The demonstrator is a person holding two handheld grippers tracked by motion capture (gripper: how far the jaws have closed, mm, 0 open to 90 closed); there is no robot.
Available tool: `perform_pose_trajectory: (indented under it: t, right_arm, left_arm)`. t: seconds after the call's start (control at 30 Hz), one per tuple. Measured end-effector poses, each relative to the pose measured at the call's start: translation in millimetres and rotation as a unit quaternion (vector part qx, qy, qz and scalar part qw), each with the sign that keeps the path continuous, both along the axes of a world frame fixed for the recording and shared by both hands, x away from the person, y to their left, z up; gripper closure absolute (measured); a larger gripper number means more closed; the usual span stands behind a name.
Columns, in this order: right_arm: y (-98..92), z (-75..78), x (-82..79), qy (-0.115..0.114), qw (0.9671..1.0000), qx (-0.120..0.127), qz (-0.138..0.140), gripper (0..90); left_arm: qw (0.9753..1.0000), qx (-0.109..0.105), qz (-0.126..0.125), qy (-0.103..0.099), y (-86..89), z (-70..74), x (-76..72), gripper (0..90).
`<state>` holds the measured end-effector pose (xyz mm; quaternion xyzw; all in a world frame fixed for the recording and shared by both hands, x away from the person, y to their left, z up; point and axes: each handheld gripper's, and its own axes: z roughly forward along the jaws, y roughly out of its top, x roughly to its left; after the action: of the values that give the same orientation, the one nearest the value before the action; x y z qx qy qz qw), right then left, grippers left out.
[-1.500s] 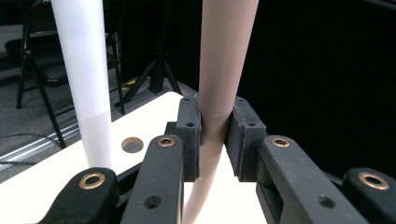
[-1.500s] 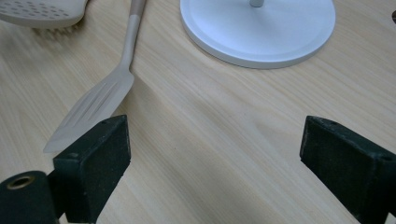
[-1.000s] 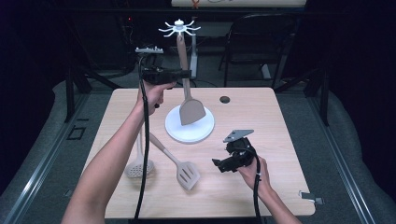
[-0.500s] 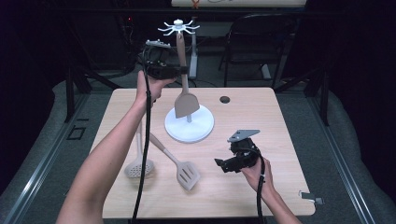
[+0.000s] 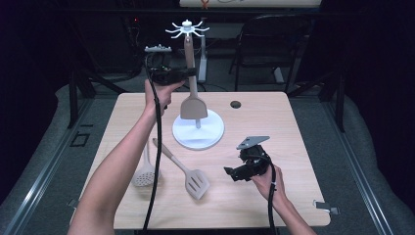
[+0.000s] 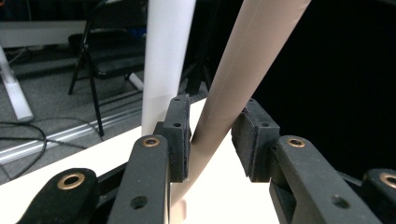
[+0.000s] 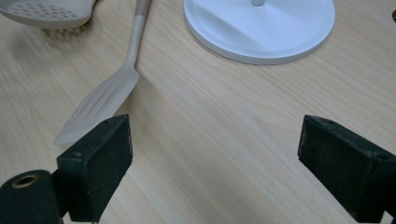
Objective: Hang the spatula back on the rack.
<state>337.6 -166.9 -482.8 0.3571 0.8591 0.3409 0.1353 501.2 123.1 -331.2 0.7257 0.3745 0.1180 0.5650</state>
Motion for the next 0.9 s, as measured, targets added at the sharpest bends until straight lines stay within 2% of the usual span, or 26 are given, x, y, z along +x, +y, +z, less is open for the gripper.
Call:
perform_pose_trajectory:
  t: [0.03, 0.1, 0.17, 0.3, 0.67, 0.73, 0.9]
  right_arm:
    - [0.5, -0.6, 0.3, 0.001, 1.0, 0.0, 0.002, 9.6]
    - [1.7, -2.2, 0.5, 0.0, 1.0, 0.001, 0.002, 9.6]
    - [2.3, -2.0, 0.4, 0.001, 1.0, -0.003, 0.003, 9.6]
    - [3.0, -1.3, -0.2, -0.001, 1.0, -0.007, 0.005, 9.7]
    - [1.3, -1.7, 0.5, 0.0, 0.9999, -0.01, 0.004, 10.4]
    - [1.5, -2.0, 0.7, 0.001, 0.9999, -0.011, 0.005, 10.6]
    - [2.4, -2.0, 0.8, -0.002, 0.9999, -0.015, 0.006, 11.0]
  left_arm:
    - [1.0, -0.005, 0.001, -0.002, 1.4, 0.3, -0.9, 66.0]
    - [0.9999, 0.003, 0.007, -0.007, 3.0, 2.0, -2.6, 65.1]
    - [0.9999, -0.001, 0.012, -0.012, 4.4, 4.5, -4.9, 63.2]
    - [0.9989, 0.021, 0.025, -0.033, 6.5, 13.8, -13.3, 60.4]
    - [0.9981, 0.032, 0.024, -0.046, 18.1, 29.2, -26.4, 61.8]
    - [0.9979, 0.031, 0.027, -0.05, 23.0, 32.6, -28.5, 62.4]
    - [0.9966, 0.034, 0.041, -0.063, 33.6, 43.3, -31.7, 71.6]
